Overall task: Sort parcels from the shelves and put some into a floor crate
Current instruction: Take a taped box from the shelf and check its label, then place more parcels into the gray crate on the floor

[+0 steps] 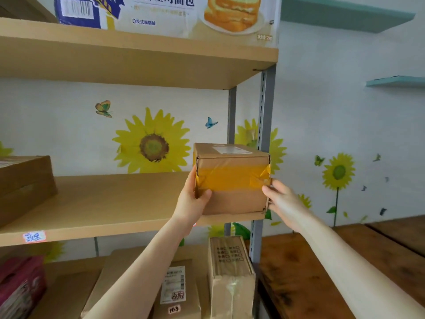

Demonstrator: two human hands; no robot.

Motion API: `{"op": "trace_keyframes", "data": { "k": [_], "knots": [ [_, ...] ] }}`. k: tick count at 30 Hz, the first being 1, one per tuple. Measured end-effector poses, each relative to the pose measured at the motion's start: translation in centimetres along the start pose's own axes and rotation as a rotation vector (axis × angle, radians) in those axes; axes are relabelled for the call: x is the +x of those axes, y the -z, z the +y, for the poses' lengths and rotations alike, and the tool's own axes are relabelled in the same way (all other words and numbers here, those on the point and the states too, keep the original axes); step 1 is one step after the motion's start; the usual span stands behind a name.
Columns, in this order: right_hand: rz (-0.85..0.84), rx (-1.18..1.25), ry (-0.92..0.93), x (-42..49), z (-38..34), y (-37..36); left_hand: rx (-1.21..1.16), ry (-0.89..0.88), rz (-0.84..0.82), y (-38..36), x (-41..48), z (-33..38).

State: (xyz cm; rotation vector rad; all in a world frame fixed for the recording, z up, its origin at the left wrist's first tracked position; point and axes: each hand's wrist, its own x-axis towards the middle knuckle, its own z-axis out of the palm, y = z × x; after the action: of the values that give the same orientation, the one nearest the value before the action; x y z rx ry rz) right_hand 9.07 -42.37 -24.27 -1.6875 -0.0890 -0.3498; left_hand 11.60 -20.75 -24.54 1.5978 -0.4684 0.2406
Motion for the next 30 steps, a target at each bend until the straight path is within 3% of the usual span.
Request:
{"op": "trace_keyframes", "data": {
  "k": [9, 15, 17, 19, 22, 26, 30],
  "knots": [
    [0.196, -0.113, 0.029, 0.9, 1.3, -1.2, 0.105, -0.022, 0.046, -0.7, 0.4, -0.6],
    [0.381, 0.224, -0.04, -2.2, 3.7, -1.4, -0.06, -0.026, 0.465, -1.7, -5.0, -1.8],
    [0.454, 0.3, -0.093, -3.9, 6.0, -2.2, -0.118, -0.039, 0.511, -2.5, -7.4, -3.8],
    [0.525, 0.318, -0.197, -5.1, 9.0, -3.2, -0.125, 0.047, 0.469, -3.5, -8.9, -6.6],
    [0.538, 0.159, -0.359, -5.6, 13.6, -4.2, -0.009, 0.292, 0.365, -4.5, -9.2, -11.0],
    [0.448, -0.026, -0.545, -5.2, 17.2, -4.8, 0.231, 0.605, 0.175, -4.9, -8.6, -14.6],
    [0.293, -0.098, -0.617, -5.1, 18.5, -5.2, 0.279, 0.723, 0.015, -5.9, -8.7, -15.8]
  ]
}}
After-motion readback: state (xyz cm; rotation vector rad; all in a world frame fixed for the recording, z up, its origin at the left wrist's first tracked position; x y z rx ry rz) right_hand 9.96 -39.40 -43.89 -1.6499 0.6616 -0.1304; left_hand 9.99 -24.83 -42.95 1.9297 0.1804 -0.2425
